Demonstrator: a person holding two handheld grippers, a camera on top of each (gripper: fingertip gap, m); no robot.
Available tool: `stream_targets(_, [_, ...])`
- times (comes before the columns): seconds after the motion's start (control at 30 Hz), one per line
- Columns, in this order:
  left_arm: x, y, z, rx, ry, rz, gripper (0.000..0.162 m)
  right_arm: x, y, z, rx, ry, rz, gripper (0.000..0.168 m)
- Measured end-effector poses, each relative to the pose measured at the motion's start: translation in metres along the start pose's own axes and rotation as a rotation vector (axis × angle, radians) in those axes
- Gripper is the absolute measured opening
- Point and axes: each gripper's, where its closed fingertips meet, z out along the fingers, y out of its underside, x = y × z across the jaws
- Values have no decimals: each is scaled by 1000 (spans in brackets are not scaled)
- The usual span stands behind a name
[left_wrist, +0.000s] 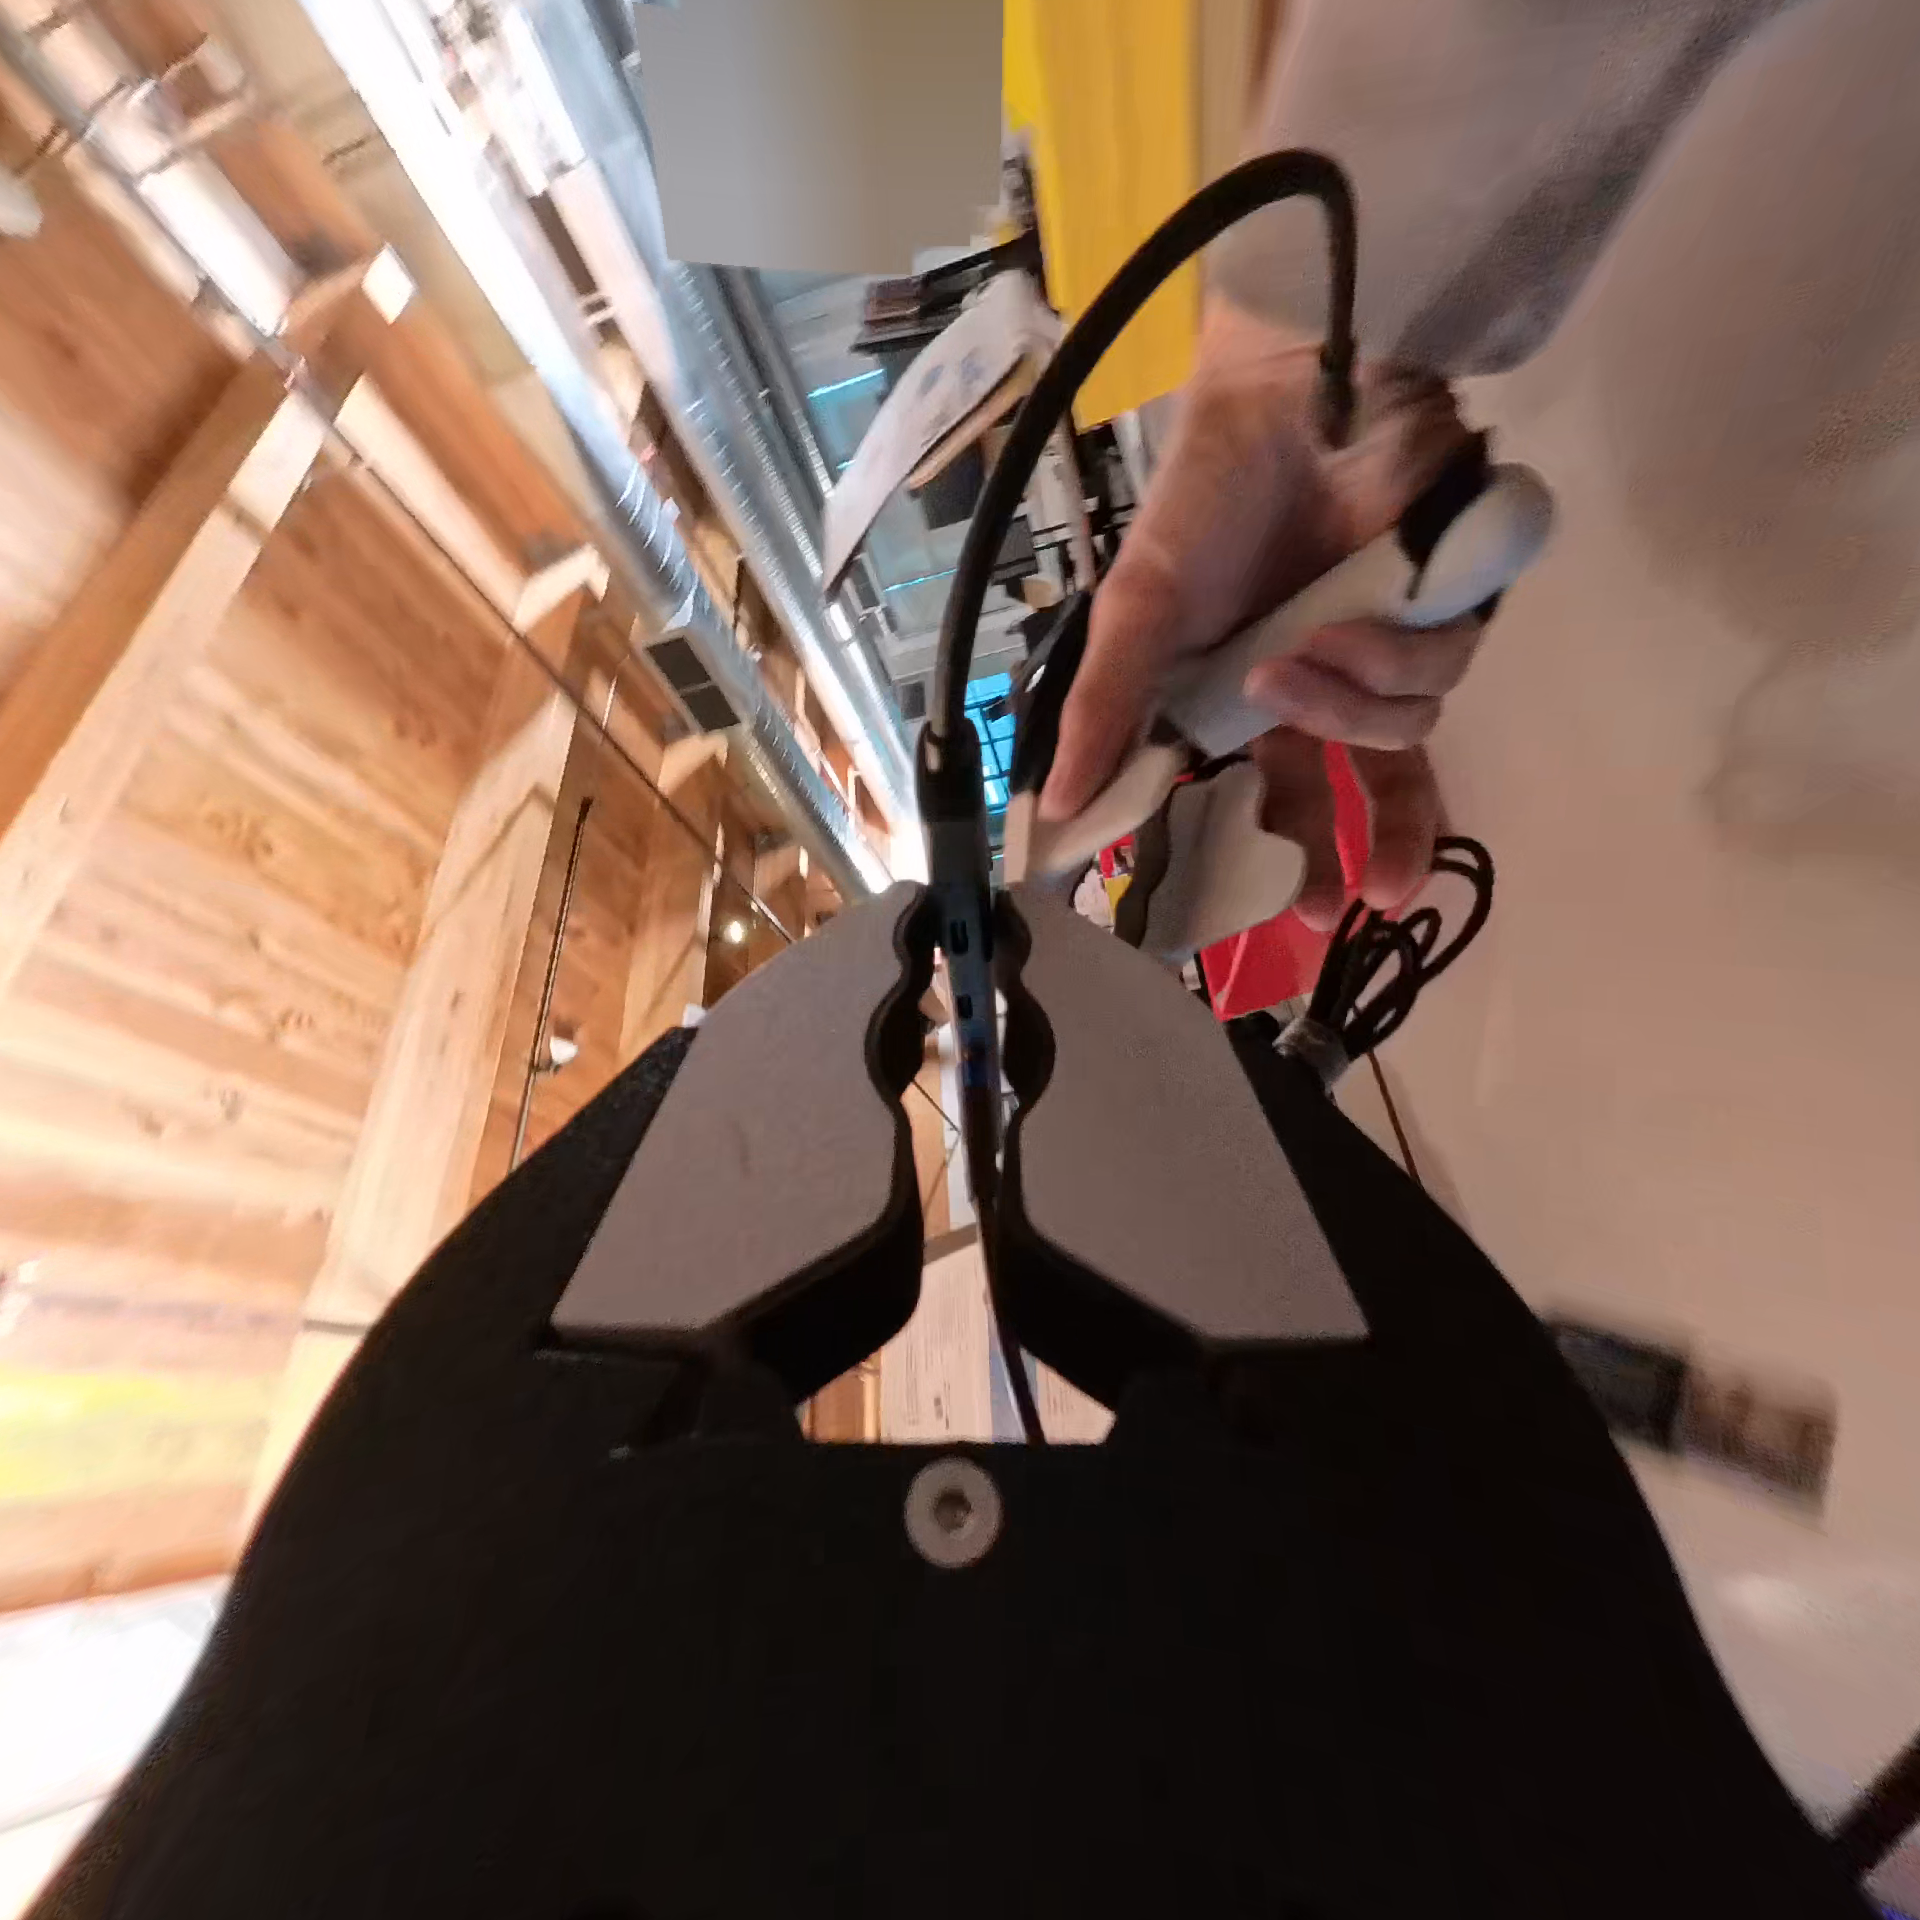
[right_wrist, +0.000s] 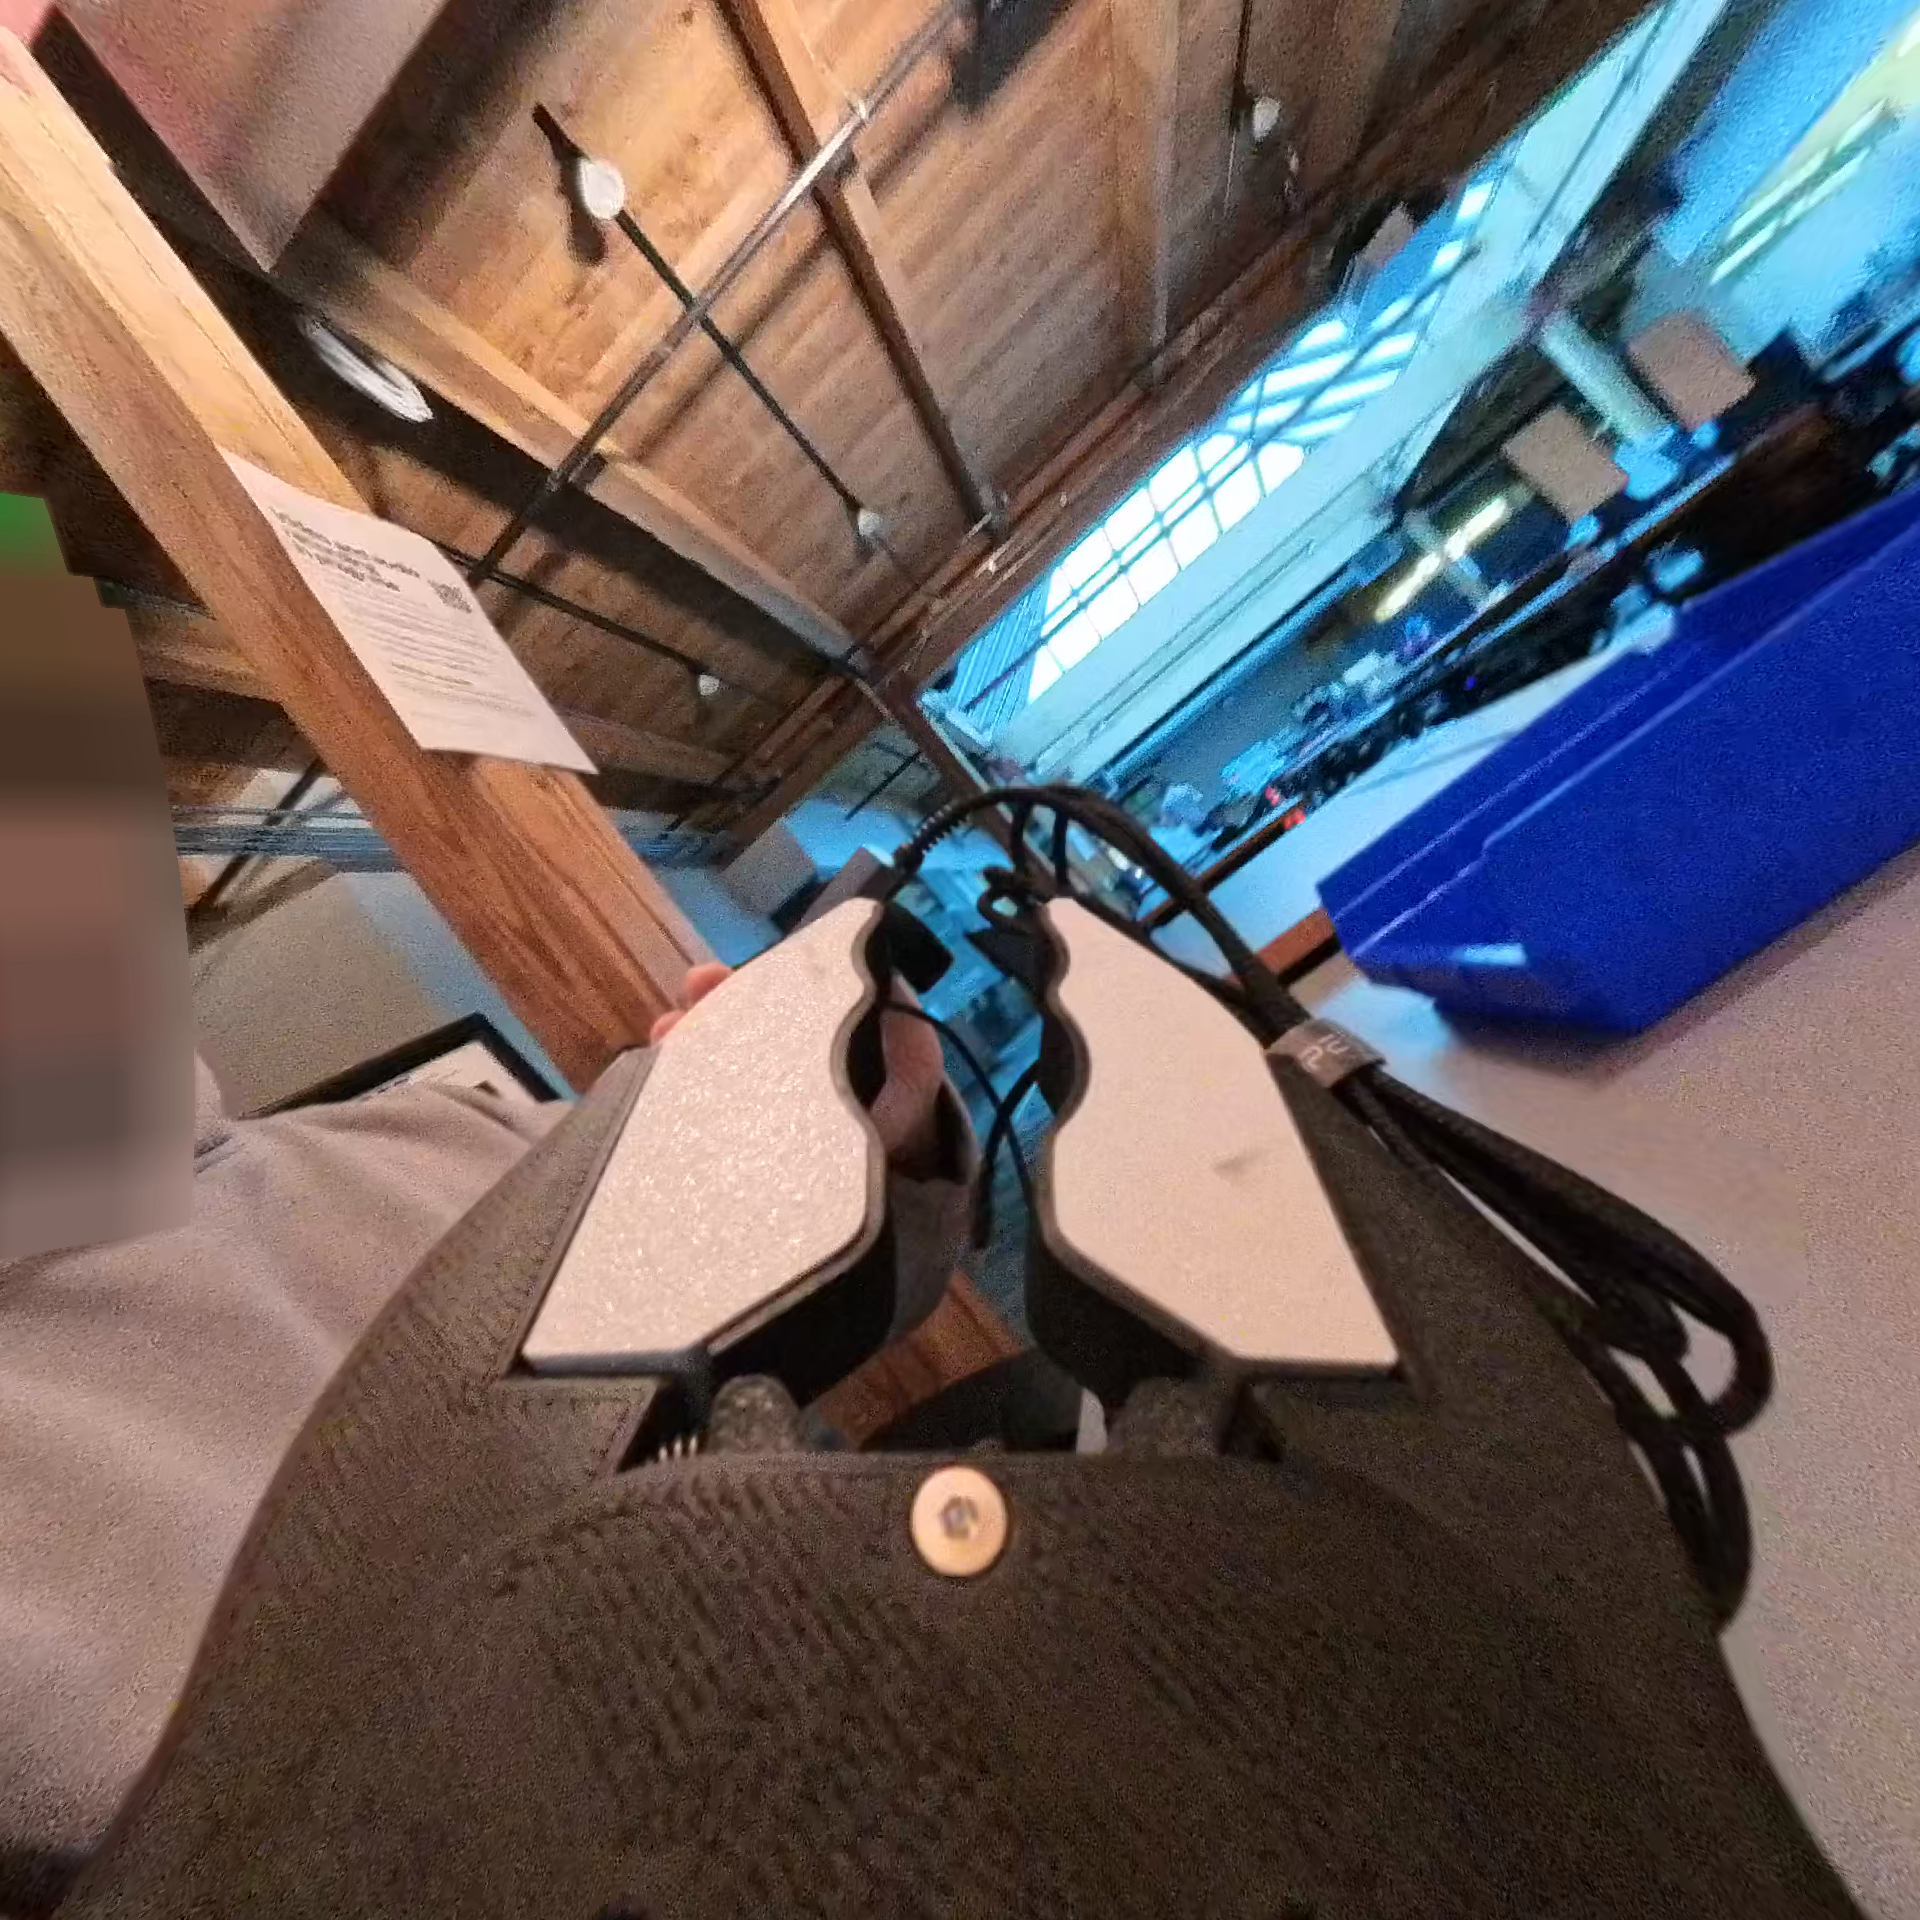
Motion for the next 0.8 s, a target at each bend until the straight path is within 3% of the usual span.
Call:
stream_targets(0.07, [24,-12,2,30,45,61,10,10,25,6,-115,15,31,38])
stream_targets(0.1, [31,-15,2,44,58,68,10,11,34,9,-158,8,42,35])
stream_targets(0.13, [37,-15,0,47,63,76,10,7,36,10,-167,-30,58,22])
stream_targets(0.2, [44,-9,-5,41,84,88,10,-3,36,12,-163,-102,94,35])
stream_targets(0.23, [47,-6,-7,40,90,80,10,-6,40,12,-193,-114,89,32])
stream_targets(0.33, [53,-1,-11,44,101,113,10,-1,60,19,-309,-82,72,47])
stream_targets(0.43, [60,-1,-13,70,120,123,10,0,58,29,-272,-115,112,37])
stream_targets(0.47, [61,1,-13,68,118,127,9,8,57,31,-263,-82,100,21])
stream_targets(0.57, [65,13,-14,45,133,104,10,18,51,33,-212,-95,71,18])
stream_targets(0.63, [68,30,-14,-22,135,80,13,24,37,33,-126,-68,23,16])
stream_targets(0.7, [73,63,-15,-173,134,-19,28,31,14,28,4,-15,-32,12])
stream_targets(0.8, [81,124,-33,-474,97,-324,39,41,-16,13,147,127,-189,11])
